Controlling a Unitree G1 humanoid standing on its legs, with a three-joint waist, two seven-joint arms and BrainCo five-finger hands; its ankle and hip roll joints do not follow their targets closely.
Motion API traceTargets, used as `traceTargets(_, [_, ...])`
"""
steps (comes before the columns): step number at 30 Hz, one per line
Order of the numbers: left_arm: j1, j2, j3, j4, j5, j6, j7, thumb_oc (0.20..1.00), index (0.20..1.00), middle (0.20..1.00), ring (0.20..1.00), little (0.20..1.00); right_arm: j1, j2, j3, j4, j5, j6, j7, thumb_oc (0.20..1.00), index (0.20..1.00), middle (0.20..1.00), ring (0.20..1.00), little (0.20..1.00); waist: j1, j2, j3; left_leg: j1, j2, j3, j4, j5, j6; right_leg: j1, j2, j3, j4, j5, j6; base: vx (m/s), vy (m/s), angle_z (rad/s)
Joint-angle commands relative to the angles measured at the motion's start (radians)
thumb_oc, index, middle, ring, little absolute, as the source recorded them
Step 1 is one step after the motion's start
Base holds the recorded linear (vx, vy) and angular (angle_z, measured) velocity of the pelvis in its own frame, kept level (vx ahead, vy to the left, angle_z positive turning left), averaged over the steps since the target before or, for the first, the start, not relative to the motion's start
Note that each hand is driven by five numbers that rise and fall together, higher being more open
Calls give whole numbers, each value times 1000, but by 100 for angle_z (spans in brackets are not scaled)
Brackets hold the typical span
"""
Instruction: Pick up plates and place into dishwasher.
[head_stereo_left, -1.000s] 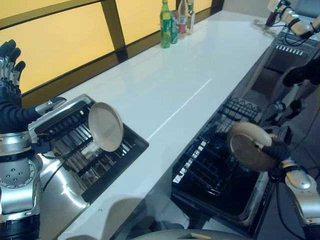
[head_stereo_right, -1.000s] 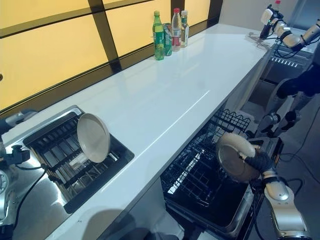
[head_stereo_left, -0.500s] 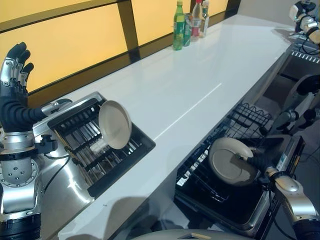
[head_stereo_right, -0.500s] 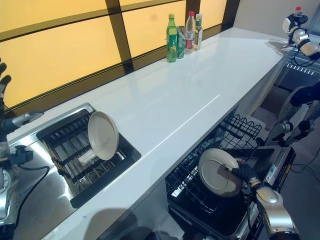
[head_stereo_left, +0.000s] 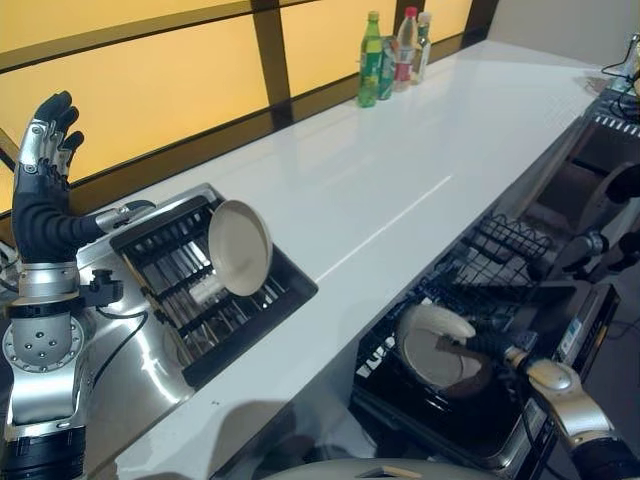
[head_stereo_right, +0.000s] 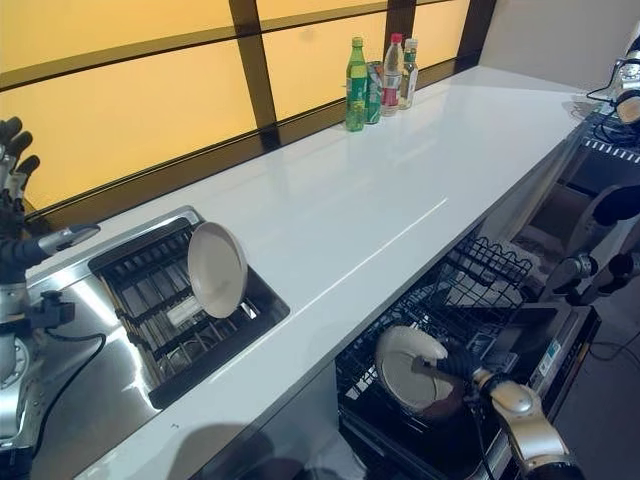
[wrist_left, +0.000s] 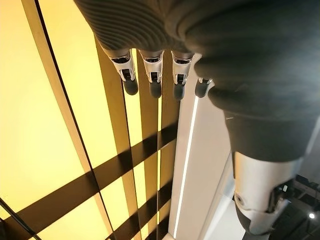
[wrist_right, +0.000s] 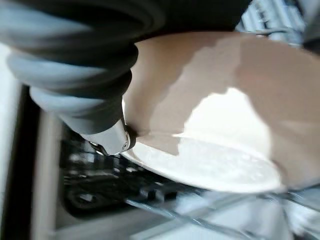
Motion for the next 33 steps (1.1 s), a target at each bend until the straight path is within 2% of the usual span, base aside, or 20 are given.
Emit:
traceTargets(1, [-43,43,-42,10,6,-4,15,1000,1000,1000,1000,1000,-25,-3,66,-23,-43,-20,16,200,200,200,200,200,1,-28,-37,-121,10,11,19,57,-41,-22,-47,-51,82,-48,28,12,13,12])
traceTargets(6, [-37,39,-48,4,0,1,14,1000,1000,1000,1000,1000,10,22,112,-15,-101,1,-2,200,200,200,200,200,-2,-21,-33,-123,6,10,24,57,-42,-19,-51,-47,74,-43,29,2,6,3])
traceTargets(16, [-50,19,-88,-15,10,12,19,1000,1000,1000,1000,1000,9,120,203,49,-107,19,-47,200,200,200,200,200,4,-3,-30,-128,-3,-1,27,57,-42,-14,-57,-47,64,-40,27,-3,8,0])
traceTargets(22, [-45,26,-96,-24,14,16,33,1000,1000,1000,1000,1000,17,122,219,47,-118,30,-60,200,200,200,200,200,4,1,-29,-126,-5,-3,25,59,-44,-13,-57,-48,65,-42,26,-7,12,1])
traceTargets(23, [-45,27,-95,-24,13,16,33,1000,1000,1000,1000,1000,17,122,214,47,-115,31,-65,376,376,376,376,376,4,1,-29,-125,-5,-3,24,59,-44,-12,-57,-48,66,-43,25,-27,1,4])
traceTargets(24, [-45,29,-93,-24,11,17,33,1000,1000,1000,1000,1000,18,121,209,47,-116,27,-69,589,589,589,589,589,4,0,-30,-124,-6,-4,24,59,-44,-11,-56,-49,66,-43,25,-29,-5,4])
traceTargets(25, [-44,31,-91,-23,11,15,33,1000,1000,1000,1000,1000,20,119,204,43,-114,23,-77,950,950,950,950,950,4,-2,-32,-124,-5,-4,23,59,-44,-11,-55,-49,66,-43,25,-35,-16,4])
traceTargets(26, [-44,33,-90,-24,10,14,33,1000,1000,1000,1000,1000,20,117,199,36,-108,25,-86,1000,1000,1000,1000,1000,3,-3,-33,-122,-4,-3,22,58,-44,-10,-54,-49,66,-43,25,-38,-21,4])
traceTargets(33, [-42,52,-83,-10,9,-3,25,1000,1000,1000,1000,1000,19,79,114,-56,-86,12,-163,1000,1000,1000,1000,1000,-6,-7,-38,-111,-1,-3,15,56,-41,-8,-43,-43,60,-39,26,-57,-38,5])
